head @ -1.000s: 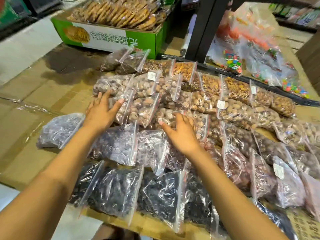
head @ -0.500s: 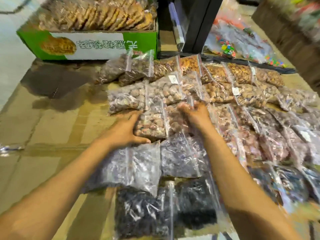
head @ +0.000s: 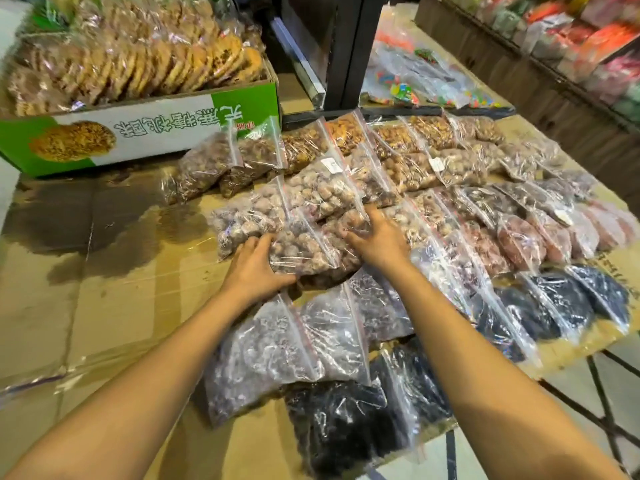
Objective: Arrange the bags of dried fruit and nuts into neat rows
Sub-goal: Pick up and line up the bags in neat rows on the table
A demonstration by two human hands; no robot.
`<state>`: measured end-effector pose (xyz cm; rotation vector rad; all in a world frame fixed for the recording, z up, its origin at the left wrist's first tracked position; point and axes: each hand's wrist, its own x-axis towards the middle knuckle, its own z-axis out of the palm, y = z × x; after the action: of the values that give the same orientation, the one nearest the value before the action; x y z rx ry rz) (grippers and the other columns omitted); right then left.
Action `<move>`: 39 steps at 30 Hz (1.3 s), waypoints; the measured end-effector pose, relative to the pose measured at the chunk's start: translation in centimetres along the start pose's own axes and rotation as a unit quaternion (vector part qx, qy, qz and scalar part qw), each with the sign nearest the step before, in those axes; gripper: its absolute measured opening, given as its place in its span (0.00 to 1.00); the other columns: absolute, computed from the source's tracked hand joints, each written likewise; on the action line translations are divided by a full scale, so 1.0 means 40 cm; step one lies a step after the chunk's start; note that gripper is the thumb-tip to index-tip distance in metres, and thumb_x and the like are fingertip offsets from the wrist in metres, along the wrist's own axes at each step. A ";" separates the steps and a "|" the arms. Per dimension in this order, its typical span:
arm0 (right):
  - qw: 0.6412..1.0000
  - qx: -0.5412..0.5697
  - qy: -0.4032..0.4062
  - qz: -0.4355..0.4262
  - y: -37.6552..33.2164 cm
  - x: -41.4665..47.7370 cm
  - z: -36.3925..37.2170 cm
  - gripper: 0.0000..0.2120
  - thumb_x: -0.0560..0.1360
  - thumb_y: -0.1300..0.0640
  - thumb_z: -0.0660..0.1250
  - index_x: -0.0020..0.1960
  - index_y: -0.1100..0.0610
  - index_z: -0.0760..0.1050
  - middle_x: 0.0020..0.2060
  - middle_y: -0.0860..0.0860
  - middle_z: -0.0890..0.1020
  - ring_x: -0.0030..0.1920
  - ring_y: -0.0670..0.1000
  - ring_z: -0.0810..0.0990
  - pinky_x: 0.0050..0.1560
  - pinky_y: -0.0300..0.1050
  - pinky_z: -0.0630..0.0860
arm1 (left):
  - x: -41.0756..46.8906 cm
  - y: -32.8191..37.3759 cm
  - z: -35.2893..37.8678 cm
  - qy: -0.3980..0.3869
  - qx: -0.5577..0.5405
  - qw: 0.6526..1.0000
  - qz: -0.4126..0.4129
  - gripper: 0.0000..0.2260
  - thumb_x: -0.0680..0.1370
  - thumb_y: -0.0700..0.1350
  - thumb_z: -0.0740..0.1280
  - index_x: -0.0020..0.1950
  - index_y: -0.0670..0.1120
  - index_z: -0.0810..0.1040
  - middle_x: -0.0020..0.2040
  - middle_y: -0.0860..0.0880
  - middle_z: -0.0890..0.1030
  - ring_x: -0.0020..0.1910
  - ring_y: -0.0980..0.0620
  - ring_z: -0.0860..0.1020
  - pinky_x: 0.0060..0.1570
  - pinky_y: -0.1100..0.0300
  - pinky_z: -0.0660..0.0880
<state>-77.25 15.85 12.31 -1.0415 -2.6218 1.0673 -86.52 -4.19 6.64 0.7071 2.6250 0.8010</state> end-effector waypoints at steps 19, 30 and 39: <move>0.966 0.212 0.112 0.101 -0.027 -0.009 0.020 0.16 0.75 0.51 0.67 0.58 0.58 0.72 0.47 0.53 0.82 0.35 0.44 0.77 0.34 0.38 0.73 | 0.054 -0.008 0.011 -0.079 0.021 0.986 0.143 0.49 0.63 0.74 0.65 0.77 0.56 0.51 0.72 0.44 0.64 0.69 0.40 0.62 0.66 0.43 0.62; 0.979 -0.025 0.186 0.078 -0.051 0.003 -0.002 0.10 0.79 0.62 0.58 0.54 0.61 0.77 0.38 0.53 0.79 0.28 0.44 0.69 0.24 0.35 0.64 | 0.053 -0.021 -0.001 -0.081 0.061 0.982 0.160 0.41 0.64 0.78 0.47 0.75 0.67 0.42 0.60 0.43 0.72 0.59 0.42 0.71 0.55 0.46 0.72; 0.954 -0.220 0.180 0.098 -0.121 -0.148 0.049 0.25 0.78 0.48 0.57 0.71 0.60 0.59 0.64 0.63 0.70 0.66 0.62 0.66 0.66 0.58 0.62 | 0.037 -0.085 -0.077 -0.127 0.101 0.967 0.199 0.39 0.73 0.72 0.47 0.79 0.54 0.44 0.75 0.41 0.61 0.72 0.38 0.62 0.69 0.39 0.61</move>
<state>-76.15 8.46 14.82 -1.4471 -2.5352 0.2645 -90.27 -7.19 6.89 1.3281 2.3816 0.4970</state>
